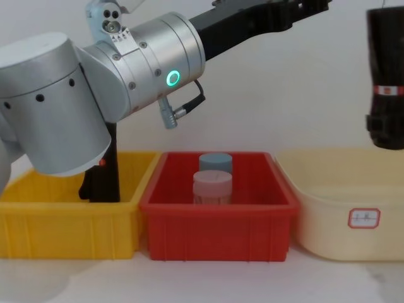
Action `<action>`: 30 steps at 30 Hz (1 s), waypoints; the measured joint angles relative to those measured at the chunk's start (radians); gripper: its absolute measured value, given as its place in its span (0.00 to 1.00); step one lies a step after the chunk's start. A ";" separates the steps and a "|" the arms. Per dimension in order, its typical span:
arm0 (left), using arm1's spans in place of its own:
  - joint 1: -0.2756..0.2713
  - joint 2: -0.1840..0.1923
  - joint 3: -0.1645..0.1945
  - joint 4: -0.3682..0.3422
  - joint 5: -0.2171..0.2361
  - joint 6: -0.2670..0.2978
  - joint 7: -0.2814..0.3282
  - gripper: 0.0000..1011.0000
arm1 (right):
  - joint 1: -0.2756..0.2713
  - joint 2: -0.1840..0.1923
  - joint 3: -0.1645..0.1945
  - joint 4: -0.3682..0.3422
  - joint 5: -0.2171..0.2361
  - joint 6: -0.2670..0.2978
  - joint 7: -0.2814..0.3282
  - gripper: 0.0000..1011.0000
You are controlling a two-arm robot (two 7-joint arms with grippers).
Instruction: Pick up the garbage bag with the one hand and transfer it to the other hand.
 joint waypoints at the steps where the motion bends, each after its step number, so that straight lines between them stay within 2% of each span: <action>1: 0.000 0.000 0.000 0.000 0.000 0.000 0.000 0.99 | 0.001 -0.001 0.005 0.005 -0.001 0.002 -0.005 0.48; 7: 0.000 0.000 0.000 0.000 0.000 0.000 0.000 0.99 | 0.021 -0.015 0.049 0.058 -0.009 0.023 -0.052 0.48; 10: 0.000 0.000 0.000 0.000 0.000 0.000 0.000 0.99 | 0.036 -0.022 0.067 0.087 -0.014 0.034 -0.077 0.53; 11: 0.000 0.000 0.000 0.000 0.000 0.000 0.000 0.99 | 0.044 -0.025 0.077 0.105 -0.017 0.042 -0.090 0.59; 13: 0.000 0.000 0.000 0.000 0.000 0.000 0.000 0.99 | 0.055 -0.029 0.088 0.127 -0.022 0.050 -0.104 0.63; 15: 0.000 0.000 0.000 0.000 0.000 0.000 0.000 0.99 | 0.060 -0.031 0.092 0.139 -0.025 0.053 -0.111 0.70; 19: 0.000 0.000 0.000 0.000 0.000 0.000 0.000 0.99 | 0.071 -0.032 0.097 0.165 -0.039 0.051 -0.127 0.79; 20: 0.000 0.000 0.000 0.000 0.000 0.000 0.000 0.99 | 0.072 -0.032 0.098 0.167 -0.041 0.049 -0.129 0.84; 23: 0.000 0.000 0.000 0.000 0.000 0.000 0.000 0.99 | 0.073 -0.031 0.098 0.171 -0.049 0.040 -0.133 0.88; 26: 0.000 0.000 0.000 0.000 0.000 0.000 0.000 0.99 | 0.074 -0.029 0.096 0.170 -0.059 0.029 -0.134 0.99; 30: 0.000 0.000 0.000 0.000 0.000 0.000 0.000 0.99 | 0.074 -0.025 0.092 0.157 -0.067 0.014 -0.133 0.99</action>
